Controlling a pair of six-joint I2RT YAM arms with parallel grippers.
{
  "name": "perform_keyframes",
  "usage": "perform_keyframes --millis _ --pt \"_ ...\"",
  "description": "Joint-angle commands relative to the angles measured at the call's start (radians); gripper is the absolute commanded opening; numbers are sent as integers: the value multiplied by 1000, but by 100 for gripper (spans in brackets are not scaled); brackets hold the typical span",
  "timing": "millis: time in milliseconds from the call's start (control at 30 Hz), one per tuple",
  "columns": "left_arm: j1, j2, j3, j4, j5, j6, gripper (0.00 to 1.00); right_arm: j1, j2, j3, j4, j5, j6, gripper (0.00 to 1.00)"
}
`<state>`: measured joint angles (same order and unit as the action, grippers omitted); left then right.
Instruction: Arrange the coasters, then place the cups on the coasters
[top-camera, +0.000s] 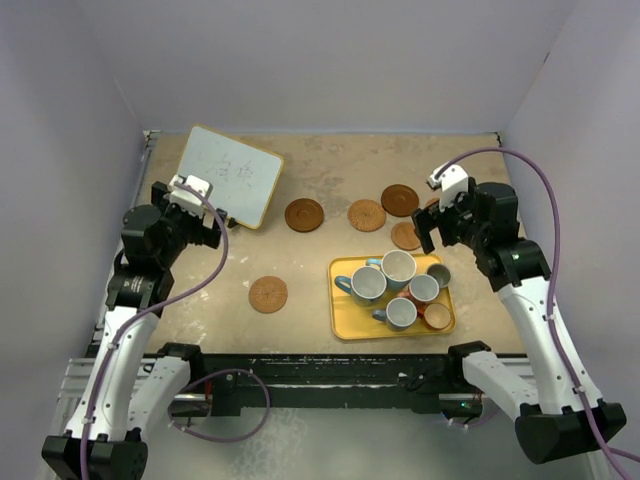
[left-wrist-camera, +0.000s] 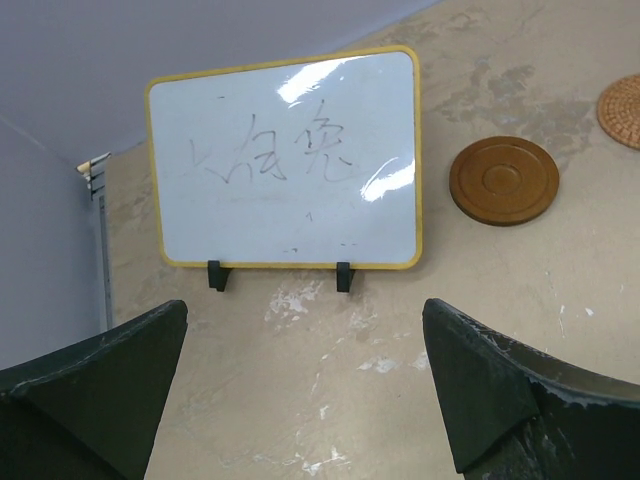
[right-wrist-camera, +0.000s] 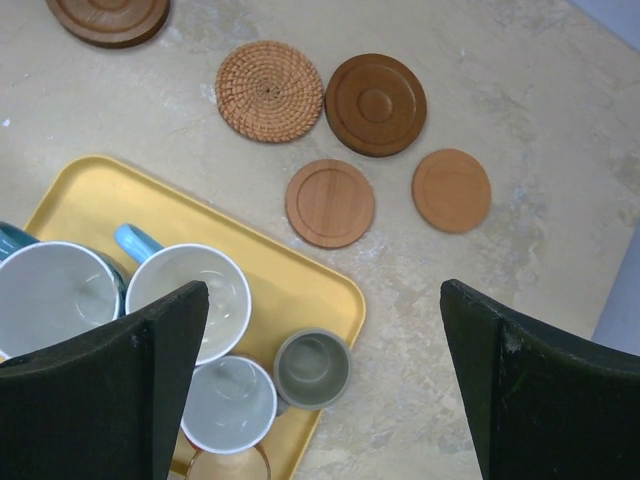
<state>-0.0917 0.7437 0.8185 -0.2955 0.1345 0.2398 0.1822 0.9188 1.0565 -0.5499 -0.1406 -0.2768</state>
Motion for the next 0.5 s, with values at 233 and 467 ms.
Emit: perform_keyframes --millis 233,467 --pt "6 93 -20 -18 236 127 98 6 15 -17 -3 -185 -104 100" --pt "4 178 -52 -2 341 202 99 13 11 -77 53 -194 -84 100"
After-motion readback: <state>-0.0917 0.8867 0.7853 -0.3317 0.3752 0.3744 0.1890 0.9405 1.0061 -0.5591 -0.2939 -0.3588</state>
